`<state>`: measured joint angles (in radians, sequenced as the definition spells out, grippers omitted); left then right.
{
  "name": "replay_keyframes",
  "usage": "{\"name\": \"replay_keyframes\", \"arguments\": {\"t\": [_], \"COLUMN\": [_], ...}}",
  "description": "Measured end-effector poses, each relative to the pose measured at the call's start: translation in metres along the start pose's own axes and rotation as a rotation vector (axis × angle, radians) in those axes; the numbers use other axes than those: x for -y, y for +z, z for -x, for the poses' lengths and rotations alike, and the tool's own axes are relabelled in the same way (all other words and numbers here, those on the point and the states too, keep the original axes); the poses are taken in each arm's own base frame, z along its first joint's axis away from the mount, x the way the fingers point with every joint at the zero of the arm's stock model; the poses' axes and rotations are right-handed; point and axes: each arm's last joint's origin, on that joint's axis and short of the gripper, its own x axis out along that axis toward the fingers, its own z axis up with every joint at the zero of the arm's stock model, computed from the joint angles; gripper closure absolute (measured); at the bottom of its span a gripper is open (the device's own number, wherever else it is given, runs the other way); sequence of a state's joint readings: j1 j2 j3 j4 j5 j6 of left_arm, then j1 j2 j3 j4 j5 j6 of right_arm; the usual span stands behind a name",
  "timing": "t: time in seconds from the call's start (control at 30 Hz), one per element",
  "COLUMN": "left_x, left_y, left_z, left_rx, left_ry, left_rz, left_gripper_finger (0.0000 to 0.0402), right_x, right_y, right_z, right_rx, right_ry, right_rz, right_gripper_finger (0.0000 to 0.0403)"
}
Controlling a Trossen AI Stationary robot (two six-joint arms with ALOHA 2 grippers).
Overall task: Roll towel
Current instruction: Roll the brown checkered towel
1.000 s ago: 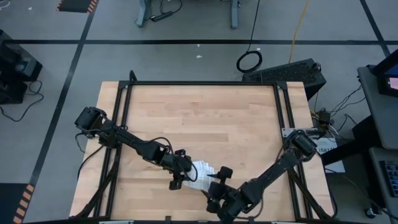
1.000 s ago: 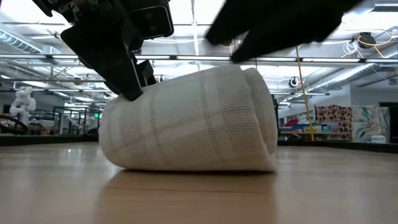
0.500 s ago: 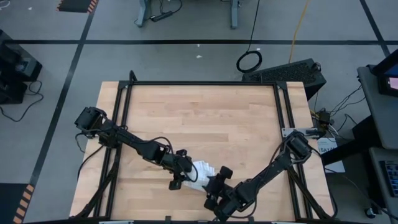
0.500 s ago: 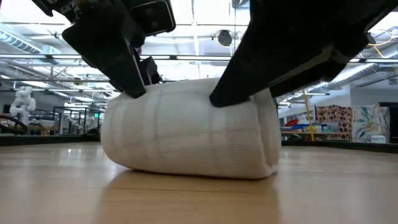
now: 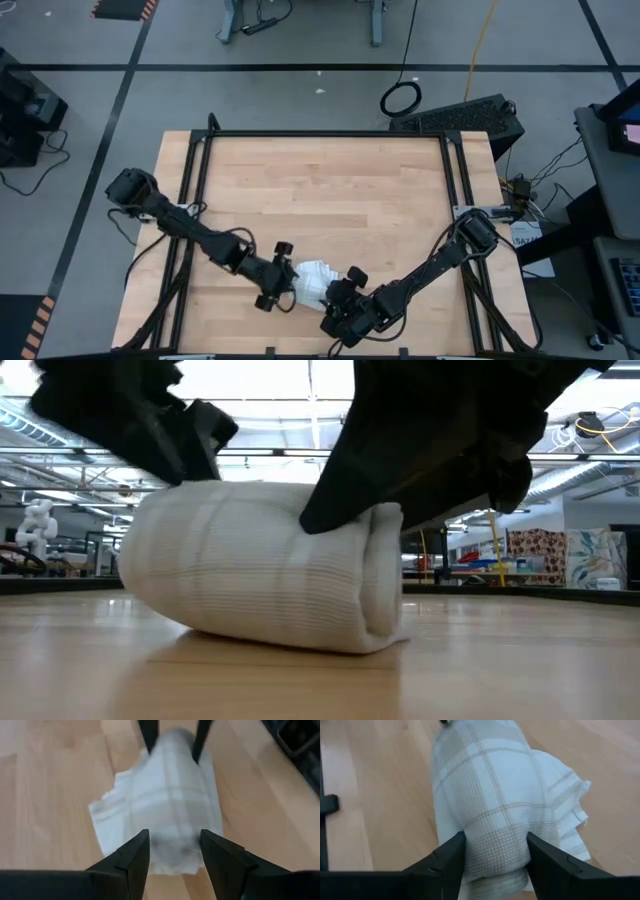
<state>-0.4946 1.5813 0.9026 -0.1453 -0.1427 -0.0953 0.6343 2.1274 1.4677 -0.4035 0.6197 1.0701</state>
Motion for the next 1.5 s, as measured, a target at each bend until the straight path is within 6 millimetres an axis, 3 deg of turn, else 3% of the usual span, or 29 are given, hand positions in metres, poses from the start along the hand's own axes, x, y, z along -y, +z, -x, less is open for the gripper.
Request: {"name": "replay_keyframes", "arguments": {"t": [0.23, 0.77, 1.17, 1.33, 1.5], "left_x": [0.017, 0.004, -0.015, -0.021, -0.023], "left_y": [-0.021, -0.021, -0.02, -0.02, -0.021], "left_z": [-0.01, -0.013, -0.017, -0.017, -0.018], "left_rx": [0.111, 0.103, 0.087, 0.081, 0.073], "left_ry": [0.04, -0.01, -0.103, -0.124, -0.13], "left_rz": [-0.074, -0.009, 0.055, 0.087, 0.092], "left_gripper_finger": [0.0224, 0.0224, 0.0225, 0.0254, 0.0301], "right_x": [-0.002, -0.004, -0.005, -0.003, 0.001], "right_y": [0.002, 0.008, 0.009, 0.015, 0.023], "right_z": [-0.002, -0.006, -0.003, 0.006, 0.019], "right_rx": [-0.023, -0.133, -0.153, -0.163, -0.172], "right_ry": [0.044, 0.13, 0.148, 0.151, 0.134], "right_rz": [-0.047, -0.211, -0.219, -0.166, -0.147], "right_gripper_finger": [0.0218, 0.0218, 0.0218, 0.0213, 0.0175]}}
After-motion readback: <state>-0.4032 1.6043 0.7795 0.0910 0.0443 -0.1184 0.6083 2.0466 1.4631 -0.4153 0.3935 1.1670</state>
